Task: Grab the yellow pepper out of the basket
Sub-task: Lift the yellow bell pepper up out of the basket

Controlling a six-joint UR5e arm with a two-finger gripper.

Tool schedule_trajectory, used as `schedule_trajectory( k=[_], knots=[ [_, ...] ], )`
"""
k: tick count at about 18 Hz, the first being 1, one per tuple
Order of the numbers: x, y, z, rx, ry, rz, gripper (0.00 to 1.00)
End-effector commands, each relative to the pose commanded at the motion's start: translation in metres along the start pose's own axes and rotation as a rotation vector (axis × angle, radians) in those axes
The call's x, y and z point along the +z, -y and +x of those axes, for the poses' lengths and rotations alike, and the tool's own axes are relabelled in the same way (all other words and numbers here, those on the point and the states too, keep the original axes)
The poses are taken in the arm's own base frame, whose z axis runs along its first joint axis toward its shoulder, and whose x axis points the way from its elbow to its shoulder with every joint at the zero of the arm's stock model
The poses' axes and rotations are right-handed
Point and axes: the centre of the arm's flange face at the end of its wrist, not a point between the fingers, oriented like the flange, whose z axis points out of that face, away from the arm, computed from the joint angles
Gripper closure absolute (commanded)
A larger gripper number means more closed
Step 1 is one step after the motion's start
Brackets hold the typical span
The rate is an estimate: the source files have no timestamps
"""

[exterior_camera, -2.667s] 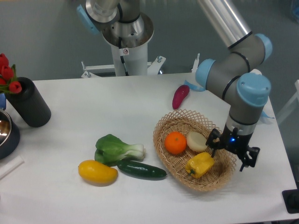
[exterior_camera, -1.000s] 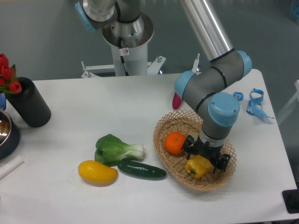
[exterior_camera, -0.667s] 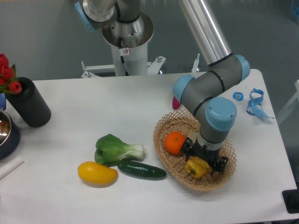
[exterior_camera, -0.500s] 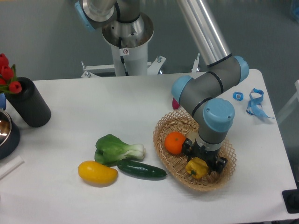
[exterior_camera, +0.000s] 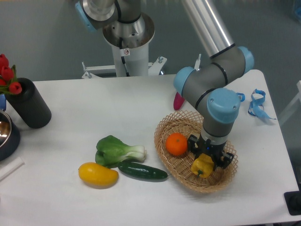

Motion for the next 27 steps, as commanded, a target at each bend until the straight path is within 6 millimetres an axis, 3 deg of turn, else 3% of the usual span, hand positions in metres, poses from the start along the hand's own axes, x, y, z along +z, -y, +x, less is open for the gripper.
schedule_trajectory(
  k=[4,8,13,27],
  knots=[
    [-0.049,-0.022,-0.026,-0.046,0.012,-0.001,0.67],
    [-0.073,-0.047,-0.040,-0.081,0.037,-0.001,0.67],
    [-0.080,-0.091,-0.061,-0.117,0.044,-0.010,0.67],
    [-0.095,-0.126,-0.076,-0.028,0.065,-0.018,0.64]
  ],
)
